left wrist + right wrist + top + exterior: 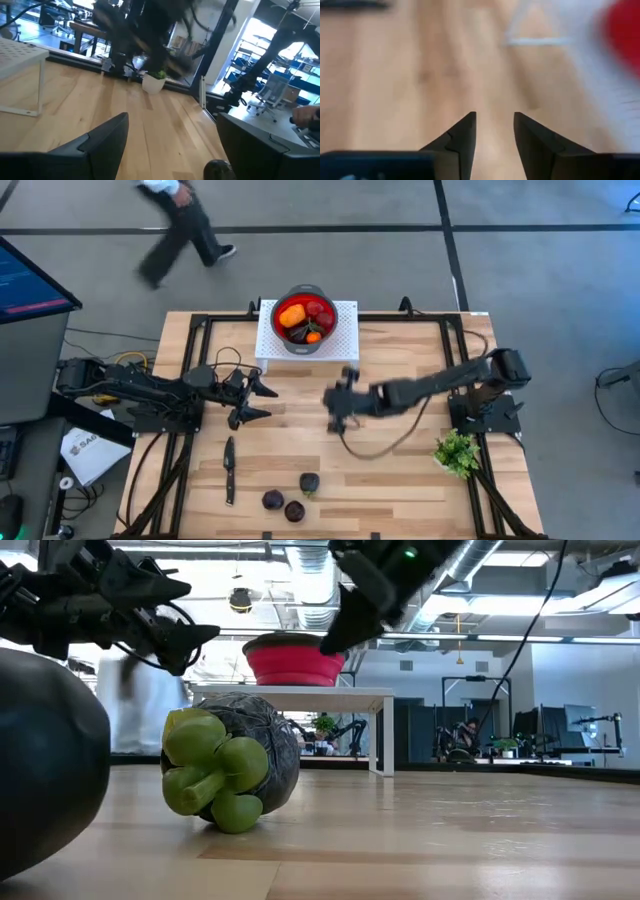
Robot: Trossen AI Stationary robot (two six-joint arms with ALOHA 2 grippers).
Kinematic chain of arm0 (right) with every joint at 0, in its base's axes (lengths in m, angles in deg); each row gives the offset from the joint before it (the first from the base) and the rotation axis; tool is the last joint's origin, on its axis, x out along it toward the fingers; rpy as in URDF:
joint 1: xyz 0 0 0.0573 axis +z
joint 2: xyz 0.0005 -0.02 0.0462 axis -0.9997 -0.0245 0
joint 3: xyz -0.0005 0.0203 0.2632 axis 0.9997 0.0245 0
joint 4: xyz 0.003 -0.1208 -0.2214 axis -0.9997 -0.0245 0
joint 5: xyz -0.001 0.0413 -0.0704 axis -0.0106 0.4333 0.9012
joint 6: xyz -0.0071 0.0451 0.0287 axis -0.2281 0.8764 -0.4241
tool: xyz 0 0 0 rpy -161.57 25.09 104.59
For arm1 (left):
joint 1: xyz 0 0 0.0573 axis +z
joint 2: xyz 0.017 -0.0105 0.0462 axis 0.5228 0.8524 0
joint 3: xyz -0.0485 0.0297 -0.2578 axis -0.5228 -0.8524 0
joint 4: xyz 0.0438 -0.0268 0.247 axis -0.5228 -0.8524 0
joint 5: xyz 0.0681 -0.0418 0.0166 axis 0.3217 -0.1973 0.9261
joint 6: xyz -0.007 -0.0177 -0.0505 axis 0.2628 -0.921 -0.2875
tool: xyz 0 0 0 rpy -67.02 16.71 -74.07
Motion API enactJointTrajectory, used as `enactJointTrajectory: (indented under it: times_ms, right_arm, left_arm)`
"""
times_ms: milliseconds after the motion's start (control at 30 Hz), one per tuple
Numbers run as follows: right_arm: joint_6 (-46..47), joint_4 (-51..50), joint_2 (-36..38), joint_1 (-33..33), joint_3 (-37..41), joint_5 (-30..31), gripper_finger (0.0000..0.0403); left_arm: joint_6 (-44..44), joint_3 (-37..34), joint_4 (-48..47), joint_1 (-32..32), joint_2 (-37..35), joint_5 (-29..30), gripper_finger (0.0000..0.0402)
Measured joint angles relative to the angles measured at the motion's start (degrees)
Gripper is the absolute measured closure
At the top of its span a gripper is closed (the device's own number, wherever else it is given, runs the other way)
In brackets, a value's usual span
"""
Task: Pick & Place Fruit
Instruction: Put the mangosteen into the red strainer bowl
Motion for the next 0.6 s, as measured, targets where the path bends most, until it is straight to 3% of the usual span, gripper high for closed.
enactJointTrajectory:
  times_ms: [233,367,500,600]
  right_arm:
    - [-5.3,8.7,-4.6,7.0,2.4,-8.5,0.0292]
    - [-8.0,9.2,-7.1,8.7,-0.6,-20.0,0.0292]
    - [-12.3,6.2,-10.2,9.9,-4.1,-29.7,0.0273]
    - [-17.6,3.6,-12.7,10.8,-7.8,-32.9,0.0239]
  left_arm:
    - [0.1,0.0,0.0,0.0,0.0,2.4,0.0105]
    - [0.1,0.0,0.0,0.0,0.0,4.4,0.0105]
    - [0.1,0.0,0.0,0.0,0.0,5.6,0.0105]
    - [-0.1,0.0,0.0,0.0,0.0,5.8,0.0105]
